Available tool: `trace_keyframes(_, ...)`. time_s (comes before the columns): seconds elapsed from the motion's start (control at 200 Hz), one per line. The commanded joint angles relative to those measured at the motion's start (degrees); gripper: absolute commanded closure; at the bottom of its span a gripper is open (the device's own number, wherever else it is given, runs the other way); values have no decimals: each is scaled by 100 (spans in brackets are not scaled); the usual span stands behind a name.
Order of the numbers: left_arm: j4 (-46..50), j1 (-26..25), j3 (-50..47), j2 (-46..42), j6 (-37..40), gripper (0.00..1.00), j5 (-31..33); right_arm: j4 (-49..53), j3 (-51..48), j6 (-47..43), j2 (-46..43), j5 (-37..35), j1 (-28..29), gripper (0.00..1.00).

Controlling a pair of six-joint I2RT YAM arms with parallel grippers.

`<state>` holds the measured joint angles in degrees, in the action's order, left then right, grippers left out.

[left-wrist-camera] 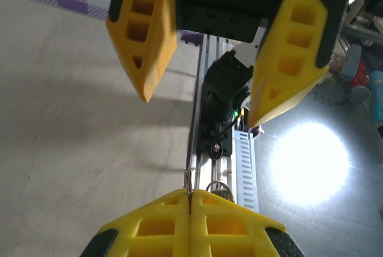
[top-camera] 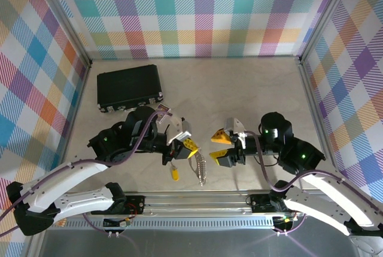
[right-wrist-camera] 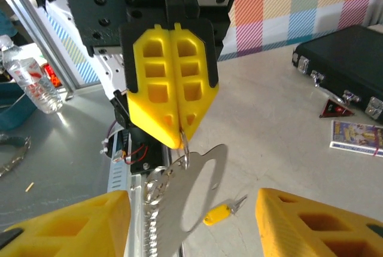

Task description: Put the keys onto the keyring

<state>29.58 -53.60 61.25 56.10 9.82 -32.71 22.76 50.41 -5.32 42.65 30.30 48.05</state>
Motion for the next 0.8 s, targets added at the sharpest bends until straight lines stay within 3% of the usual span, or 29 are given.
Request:
trace_keyframes(0.0, 769, -102, 356, 154, 399, 100, -196, -226, 14, -74, 49, 369, 43, 50)
trace_keyframes(0.795, 1412, -204, 1043, 709, 916, 100, -474, -500, -110, 80, 594, 594, 341, 67)
